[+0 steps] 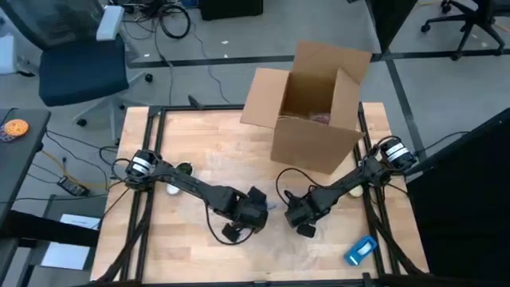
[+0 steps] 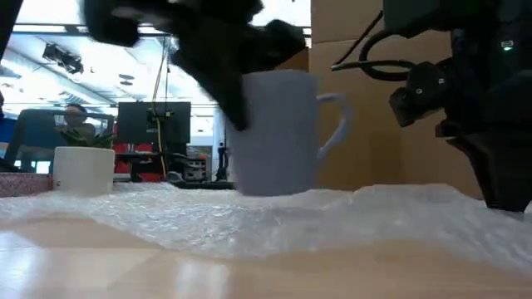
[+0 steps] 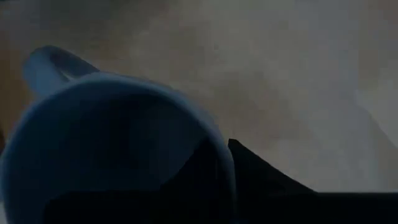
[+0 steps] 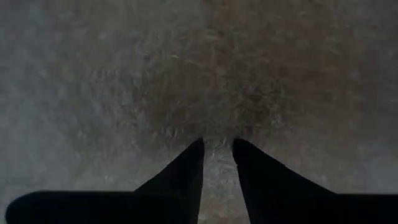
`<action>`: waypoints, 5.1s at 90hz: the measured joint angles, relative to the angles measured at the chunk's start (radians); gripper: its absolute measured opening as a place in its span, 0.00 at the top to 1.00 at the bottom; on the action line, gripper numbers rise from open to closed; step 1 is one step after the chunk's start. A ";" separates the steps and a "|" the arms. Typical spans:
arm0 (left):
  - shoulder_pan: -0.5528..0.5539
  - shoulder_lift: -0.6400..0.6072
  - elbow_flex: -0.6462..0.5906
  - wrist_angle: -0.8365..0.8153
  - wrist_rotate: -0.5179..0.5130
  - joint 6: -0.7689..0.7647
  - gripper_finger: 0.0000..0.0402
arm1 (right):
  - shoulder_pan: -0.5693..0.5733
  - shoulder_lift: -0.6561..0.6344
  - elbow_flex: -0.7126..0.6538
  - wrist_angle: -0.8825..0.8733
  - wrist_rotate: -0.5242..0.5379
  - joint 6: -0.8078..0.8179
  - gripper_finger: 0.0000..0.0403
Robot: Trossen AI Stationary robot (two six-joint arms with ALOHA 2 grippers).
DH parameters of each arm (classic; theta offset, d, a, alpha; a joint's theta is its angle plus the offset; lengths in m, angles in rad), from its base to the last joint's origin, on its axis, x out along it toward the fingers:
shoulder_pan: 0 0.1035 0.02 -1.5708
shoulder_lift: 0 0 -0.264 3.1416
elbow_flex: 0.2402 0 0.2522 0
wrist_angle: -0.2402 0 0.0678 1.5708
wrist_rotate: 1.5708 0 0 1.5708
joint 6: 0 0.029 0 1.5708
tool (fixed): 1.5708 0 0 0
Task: Wrap mug
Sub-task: Wrap the purple mug with the bubble wrap
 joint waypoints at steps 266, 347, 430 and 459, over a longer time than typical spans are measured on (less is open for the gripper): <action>0.089 -0.414 0.316 -0.381 -0.047 -0.257 0.78 | 0.005 -0.001 0.000 0.046 0.063 -0.008 0.72; 0.089 -0.360 0.315 0.582 -0.054 -0.255 0.78 | 0.004 -0.001 0.000 0.105 0.097 0.014 0.72; 0.089 -0.360 0.315 0.762 -0.054 -0.255 0.78 | 0.091 -0.016 0.172 -0.145 -0.036 0.087 0.75; 0.089 -0.360 0.315 0.762 -0.054 -0.255 0.78 | 0.213 -0.016 0.172 -0.141 0.019 0.231 0.75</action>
